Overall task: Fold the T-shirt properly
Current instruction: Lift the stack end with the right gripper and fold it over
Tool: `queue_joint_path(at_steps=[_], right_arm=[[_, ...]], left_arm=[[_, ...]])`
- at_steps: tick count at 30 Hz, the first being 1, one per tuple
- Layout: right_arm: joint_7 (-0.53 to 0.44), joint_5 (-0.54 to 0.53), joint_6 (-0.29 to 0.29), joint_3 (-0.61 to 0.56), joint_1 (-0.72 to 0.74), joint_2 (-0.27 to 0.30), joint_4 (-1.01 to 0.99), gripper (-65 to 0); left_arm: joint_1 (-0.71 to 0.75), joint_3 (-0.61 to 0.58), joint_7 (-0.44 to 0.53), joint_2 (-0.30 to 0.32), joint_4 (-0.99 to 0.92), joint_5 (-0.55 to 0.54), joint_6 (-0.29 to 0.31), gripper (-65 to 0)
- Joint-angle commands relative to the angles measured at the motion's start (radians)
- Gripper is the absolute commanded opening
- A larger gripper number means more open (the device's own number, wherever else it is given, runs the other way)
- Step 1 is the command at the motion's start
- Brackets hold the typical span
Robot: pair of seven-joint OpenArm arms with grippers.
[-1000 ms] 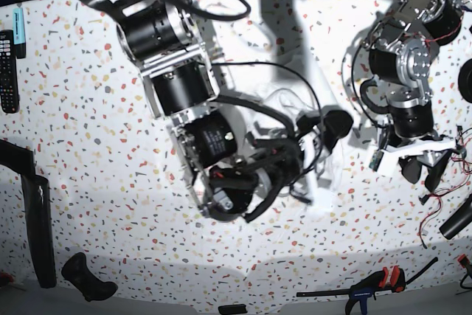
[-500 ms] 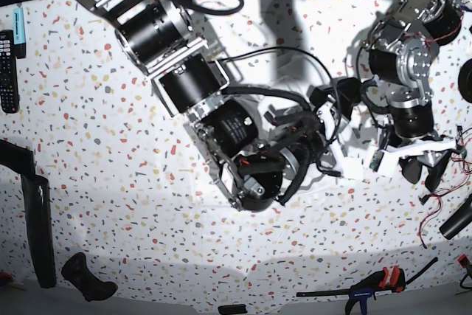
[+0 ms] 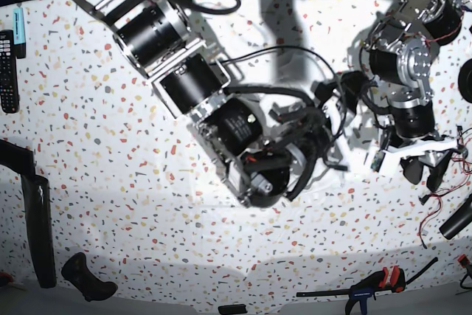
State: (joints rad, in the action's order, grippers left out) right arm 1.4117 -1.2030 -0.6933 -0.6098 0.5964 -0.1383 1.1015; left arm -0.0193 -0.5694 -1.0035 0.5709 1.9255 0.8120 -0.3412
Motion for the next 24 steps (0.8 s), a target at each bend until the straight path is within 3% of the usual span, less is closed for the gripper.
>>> queue_joint_path(at_steps=[1,8,19,24], right_arm=[[-0.015,-0.039,-0.005,-0.01,0.032,-0.019,0.021,-37.0],[-0.015,-0.088,-0.005,0.005,0.086,-0.019,0.034,-37.0],[-0.015,-0.123,-0.005,0.039,0.099,-0.019,0.192,-37.0],[-0.015,0.024,-0.005,0.174,0.099,-0.019,0.293,-37.0]], left_arm=[[-0.014,0.007,0.01,0.012,0.019,0.025,-0.011,-39.0],[-0.027,0.007,0.009,0.028,0.019,0.026,-0.011,-39.0],[-0.143,0.118,0.0,0.138,0.019,0.025,-0.012,-39.0],[-0.153,0.218,0.001,0.165,0.019,0.025,-0.027,-39.0]])
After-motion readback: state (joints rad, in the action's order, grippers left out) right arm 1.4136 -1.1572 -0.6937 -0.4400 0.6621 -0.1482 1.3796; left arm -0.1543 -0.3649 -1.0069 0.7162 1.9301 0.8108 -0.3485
